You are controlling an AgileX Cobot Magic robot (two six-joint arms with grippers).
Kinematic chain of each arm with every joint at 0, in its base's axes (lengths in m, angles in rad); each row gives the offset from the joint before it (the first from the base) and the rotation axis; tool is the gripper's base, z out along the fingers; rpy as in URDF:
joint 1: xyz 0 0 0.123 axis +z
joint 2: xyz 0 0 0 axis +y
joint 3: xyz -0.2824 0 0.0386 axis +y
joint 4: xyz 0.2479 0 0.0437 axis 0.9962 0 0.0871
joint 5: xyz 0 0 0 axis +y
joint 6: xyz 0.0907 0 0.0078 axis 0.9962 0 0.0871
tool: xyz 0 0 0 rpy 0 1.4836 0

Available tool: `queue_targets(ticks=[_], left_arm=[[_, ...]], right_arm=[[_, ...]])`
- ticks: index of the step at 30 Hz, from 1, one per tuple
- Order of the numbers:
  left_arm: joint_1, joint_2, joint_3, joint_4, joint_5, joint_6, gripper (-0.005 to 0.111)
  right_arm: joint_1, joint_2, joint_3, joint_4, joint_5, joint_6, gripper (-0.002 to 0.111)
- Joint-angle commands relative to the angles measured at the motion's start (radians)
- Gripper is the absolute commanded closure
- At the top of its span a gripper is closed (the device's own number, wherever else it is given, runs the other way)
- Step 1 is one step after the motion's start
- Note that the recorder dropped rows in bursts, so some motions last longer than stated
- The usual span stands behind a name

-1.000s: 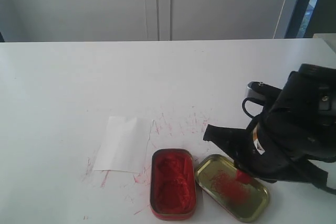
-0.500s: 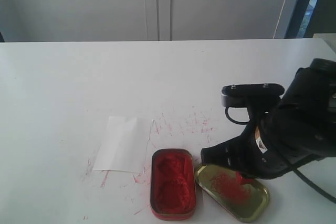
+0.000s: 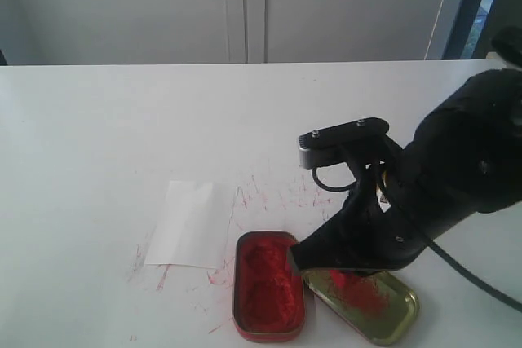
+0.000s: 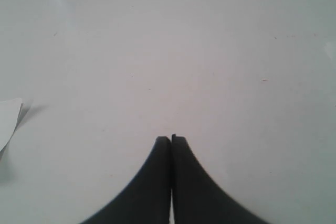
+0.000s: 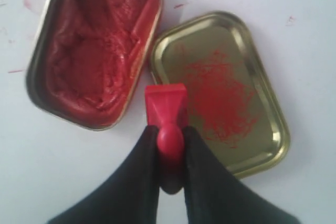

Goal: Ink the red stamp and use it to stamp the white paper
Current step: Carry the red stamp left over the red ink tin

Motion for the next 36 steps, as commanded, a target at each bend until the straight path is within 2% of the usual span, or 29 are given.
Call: queue_targets(ticks=[1,12,25,30,36], left_arm=[[0.002,0.007,-0.006,-0.01,-0.001,0.0,0.107],[0.002,0.007,-0.006,-0.01,0.001,0.0,0.107],[0.002,0.007,-0.006,-0.01,0.001,0.0,0.107],[0.002,0.007,-0.006,-0.01,0.001,0.0,0.107],[0.002,0.007,-0.006,-0.01,0.001,0.0,0.107]], right_arm=[[0.004,-0.007,-0.04,0.053,0.006,-0.058,0.108],[0.008,0.066,-0.154,0.053,0.143,-0.072,0.108],[0.117,0.308,-0.362,0.041,0.189,-0.022,0.108],[0.117,0.377,-0.397,-0.056,0.198,0.122,0.108],[0.117,0.434,-0.397,-0.067,0.157,0.208,0.108]])
